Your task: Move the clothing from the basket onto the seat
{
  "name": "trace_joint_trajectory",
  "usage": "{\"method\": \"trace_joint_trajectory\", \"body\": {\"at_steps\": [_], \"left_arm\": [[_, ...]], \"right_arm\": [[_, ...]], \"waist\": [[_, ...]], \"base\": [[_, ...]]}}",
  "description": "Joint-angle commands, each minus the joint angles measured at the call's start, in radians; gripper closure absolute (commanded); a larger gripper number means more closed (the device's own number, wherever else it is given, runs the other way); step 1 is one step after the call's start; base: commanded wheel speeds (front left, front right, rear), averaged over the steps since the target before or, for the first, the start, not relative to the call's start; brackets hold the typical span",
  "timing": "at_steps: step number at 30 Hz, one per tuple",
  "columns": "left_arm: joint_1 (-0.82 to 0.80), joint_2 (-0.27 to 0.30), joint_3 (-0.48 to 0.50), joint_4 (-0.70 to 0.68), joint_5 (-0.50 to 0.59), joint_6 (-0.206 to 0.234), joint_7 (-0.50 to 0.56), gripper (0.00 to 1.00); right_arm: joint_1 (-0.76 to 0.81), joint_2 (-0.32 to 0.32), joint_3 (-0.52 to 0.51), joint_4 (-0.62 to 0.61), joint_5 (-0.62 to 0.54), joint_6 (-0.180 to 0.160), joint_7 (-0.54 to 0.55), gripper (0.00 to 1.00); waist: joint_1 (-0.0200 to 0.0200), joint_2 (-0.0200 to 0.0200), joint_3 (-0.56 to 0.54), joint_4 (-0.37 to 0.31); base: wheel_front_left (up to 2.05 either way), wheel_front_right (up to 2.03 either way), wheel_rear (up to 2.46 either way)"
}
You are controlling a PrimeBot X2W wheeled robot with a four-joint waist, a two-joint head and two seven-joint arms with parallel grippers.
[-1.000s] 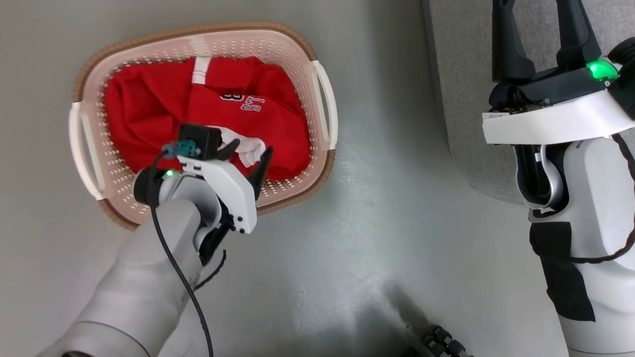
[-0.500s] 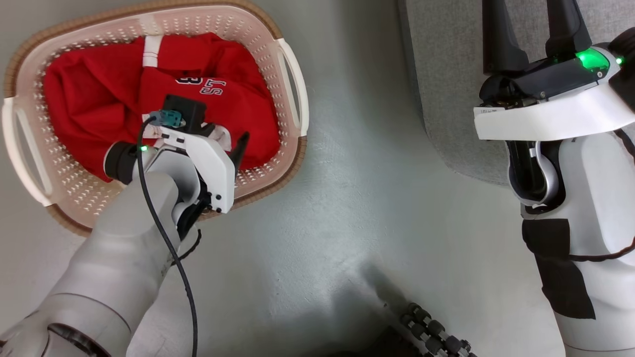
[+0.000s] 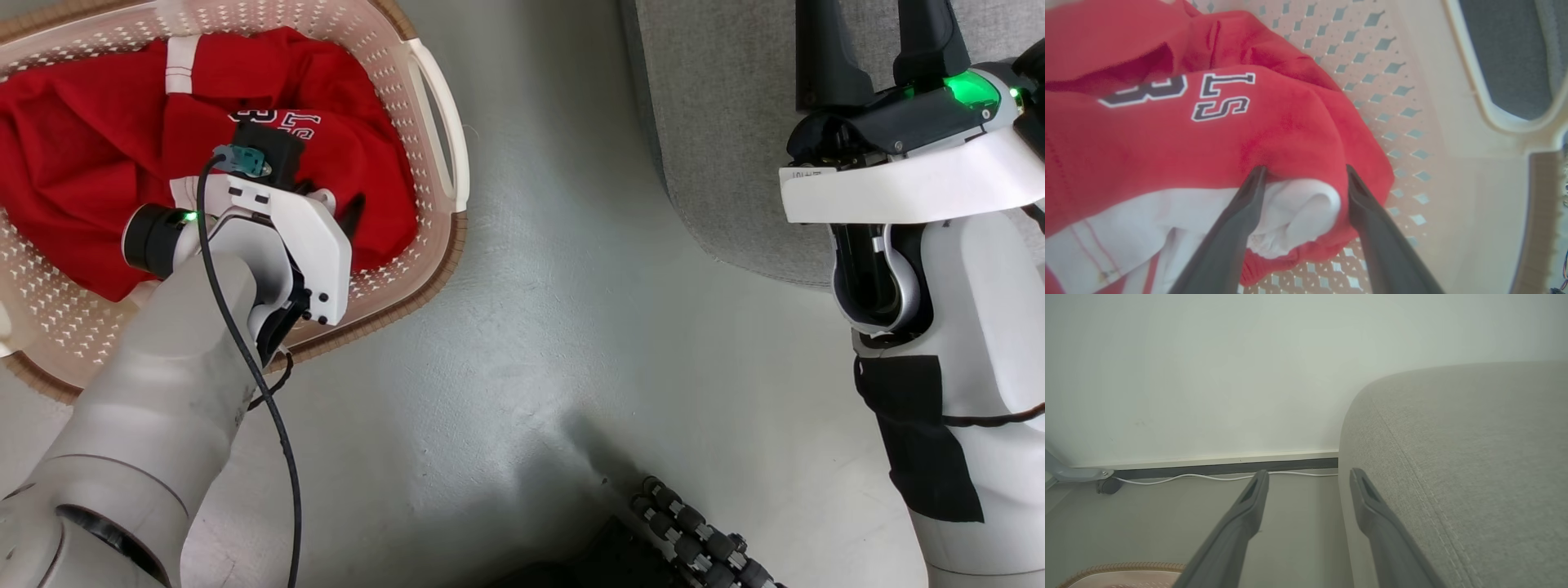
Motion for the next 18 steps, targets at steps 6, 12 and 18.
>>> {"method": "trace_joint_trajectory", "body": {"at_steps": [6, 12, 18], "left_arm": [[-0.015, -0.006, -0.013, 0.005, -0.006, -0.004, -0.027, 1.0], [0.013, -0.015, -0.023, -0.005, -0.027, -0.004, -0.094, 1.0], [0.053, -0.034, -0.033, -0.017, -0.052, -0.004, -0.148, 1.0]], "right_arm": [[0.021, 0.001, -0.009, -0.018, -0.007, 0.007, -0.006, 0.0], [0.026, 0.001, -0.03, 0.001, -0.044, 0.007, -0.006, 0.0], [0.046, 0.001, -0.043, 0.025, -0.084, 0.007, -0.006, 0.0]], "waist": [[0.0, 0.0, -0.008, 0.012], [0.0, 0.0, -0.067, 0.052], [0.0, 0.0, -0.134, 0.093]], "base": [[0.0, 0.0, 0.0], [0.0, 0.0, 0.0], [0.0, 0.0, 0.0]]}}
